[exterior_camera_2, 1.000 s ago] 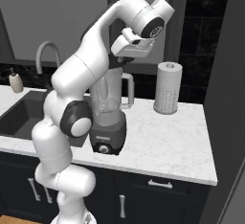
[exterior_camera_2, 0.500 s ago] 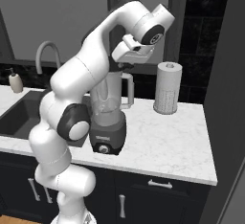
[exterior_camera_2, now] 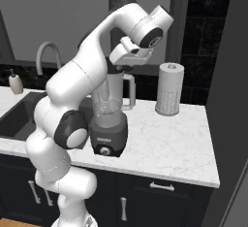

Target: Close the lid blender by securely placing the lid on top.

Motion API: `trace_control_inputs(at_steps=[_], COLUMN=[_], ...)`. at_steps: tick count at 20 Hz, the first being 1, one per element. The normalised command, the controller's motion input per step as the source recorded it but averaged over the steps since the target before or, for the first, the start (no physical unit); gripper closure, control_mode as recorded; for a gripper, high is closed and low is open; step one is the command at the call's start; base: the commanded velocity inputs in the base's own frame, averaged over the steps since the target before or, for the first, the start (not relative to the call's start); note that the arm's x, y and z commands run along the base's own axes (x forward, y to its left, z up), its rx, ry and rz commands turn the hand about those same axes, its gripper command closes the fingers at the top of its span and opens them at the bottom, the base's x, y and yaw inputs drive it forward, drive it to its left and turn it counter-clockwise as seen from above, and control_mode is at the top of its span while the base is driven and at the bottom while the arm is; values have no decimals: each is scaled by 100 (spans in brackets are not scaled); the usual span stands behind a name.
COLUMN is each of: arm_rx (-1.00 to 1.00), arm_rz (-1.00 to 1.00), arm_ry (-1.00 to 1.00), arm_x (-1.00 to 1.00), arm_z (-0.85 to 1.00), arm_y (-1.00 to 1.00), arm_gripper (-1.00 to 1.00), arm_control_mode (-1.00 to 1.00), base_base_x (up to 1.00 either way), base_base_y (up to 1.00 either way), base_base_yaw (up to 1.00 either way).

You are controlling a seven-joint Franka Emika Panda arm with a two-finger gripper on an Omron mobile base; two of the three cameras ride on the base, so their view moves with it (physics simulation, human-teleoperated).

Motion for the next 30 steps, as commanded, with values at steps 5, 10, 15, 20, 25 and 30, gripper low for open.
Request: trace_control_inputs(at_steps=[5, 10, 15, 20, 25, 30], arm_rx=[0, 0, -3, -5, -2, 0], arm_rz=[1, 2, 1, 0, 0, 0], arm_ry=[-1, 0, 0, 0, 1, 9], arm_x=[-30, -26, -2, 12, 5, 2], arm_z=[0, 0, 0, 0, 5, 16], arm_y=[15, 16, 20, 10, 8, 5], arm_gripper=[100, 100, 100, 100, 100, 100], arm_control_mode=[-100, -100, -100, -100, -100, -100], base_base_x=[0, 0, 0, 0, 0, 0], base_base_y=[0, 0, 0, 0, 0, 0], base_base_yaw=[0, 0, 0, 0, 0, 0])
